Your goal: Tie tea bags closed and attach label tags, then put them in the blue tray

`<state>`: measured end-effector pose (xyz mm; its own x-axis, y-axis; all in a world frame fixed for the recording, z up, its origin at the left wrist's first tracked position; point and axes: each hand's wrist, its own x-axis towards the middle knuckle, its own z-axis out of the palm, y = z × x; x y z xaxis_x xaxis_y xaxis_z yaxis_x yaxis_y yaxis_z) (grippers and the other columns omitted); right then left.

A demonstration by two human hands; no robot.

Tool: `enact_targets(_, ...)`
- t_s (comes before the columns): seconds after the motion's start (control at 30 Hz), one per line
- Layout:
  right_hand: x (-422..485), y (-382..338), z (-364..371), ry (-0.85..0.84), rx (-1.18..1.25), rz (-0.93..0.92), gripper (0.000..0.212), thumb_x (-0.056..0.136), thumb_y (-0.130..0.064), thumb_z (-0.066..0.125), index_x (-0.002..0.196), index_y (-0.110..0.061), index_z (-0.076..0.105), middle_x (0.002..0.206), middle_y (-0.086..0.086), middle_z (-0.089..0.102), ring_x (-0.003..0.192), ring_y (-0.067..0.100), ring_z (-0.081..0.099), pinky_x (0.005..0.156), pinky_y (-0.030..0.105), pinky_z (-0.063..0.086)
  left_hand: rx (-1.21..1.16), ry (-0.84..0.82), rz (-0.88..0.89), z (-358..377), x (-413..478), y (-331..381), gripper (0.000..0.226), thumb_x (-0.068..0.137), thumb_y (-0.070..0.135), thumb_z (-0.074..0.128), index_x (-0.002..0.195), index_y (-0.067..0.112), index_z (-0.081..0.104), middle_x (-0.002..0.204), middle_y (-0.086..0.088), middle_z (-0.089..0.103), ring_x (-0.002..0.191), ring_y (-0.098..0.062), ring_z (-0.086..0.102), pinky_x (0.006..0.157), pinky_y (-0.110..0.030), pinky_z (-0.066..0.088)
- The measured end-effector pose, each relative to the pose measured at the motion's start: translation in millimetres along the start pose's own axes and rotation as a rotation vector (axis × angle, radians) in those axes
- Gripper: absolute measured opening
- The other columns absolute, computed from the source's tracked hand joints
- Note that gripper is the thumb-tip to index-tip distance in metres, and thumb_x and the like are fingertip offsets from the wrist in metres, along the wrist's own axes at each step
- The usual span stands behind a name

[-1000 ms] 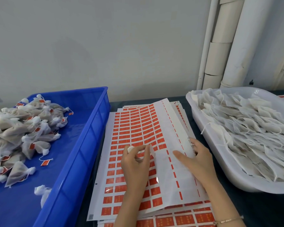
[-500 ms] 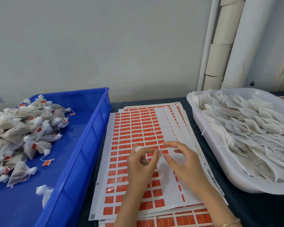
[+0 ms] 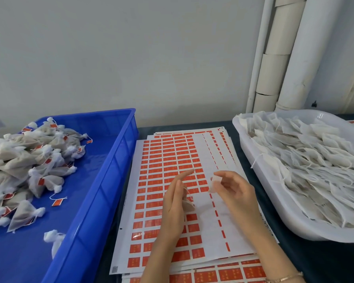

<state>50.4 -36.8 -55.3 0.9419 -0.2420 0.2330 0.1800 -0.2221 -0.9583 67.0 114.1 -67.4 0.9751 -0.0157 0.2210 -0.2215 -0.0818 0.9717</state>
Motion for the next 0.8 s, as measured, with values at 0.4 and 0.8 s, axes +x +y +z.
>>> enact_targets(0.4, -11.1, -2.8, 14.0, -0.428, -0.008, 0.116, 0.039, 0.088, -0.056, 0.046, 0.09, -0.03, 0.076, 0.097, -0.016, 0.073, 0.101, 0.002, 0.064, 0.098, 0.025, 0.043, 0.01, -0.068, 0.018, 0.2, -1.0, -1.7, 0.039, 0.088, 0.05, 0.029, 0.118, 0.033, 0.048, 0.111, 0.005, 0.06, 0.098, -0.018, 0.062, 0.079, -0.023, 0.055)
enact_targets(0.8, 5.3, 2.0, -2.6, -0.283, 0.378, 0.21, 0.054, 0.093, -0.05, 0.039, 0.088, -0.012, 0.078, 0.098, 0.01, 0.074, 0.102, 0.021, 0.068, 0.098, 0.029, 0.042, 0.02, -0.083, 0.082, 2.4, -1.5, -7.5, 0.015, 0.089, 0.032, 0.054, 0.098, 0.021, 0.059, 0.086, 0.011, 0.061, 0.082, -0.009, 0.06, 0.07, -0.016, 0.051)
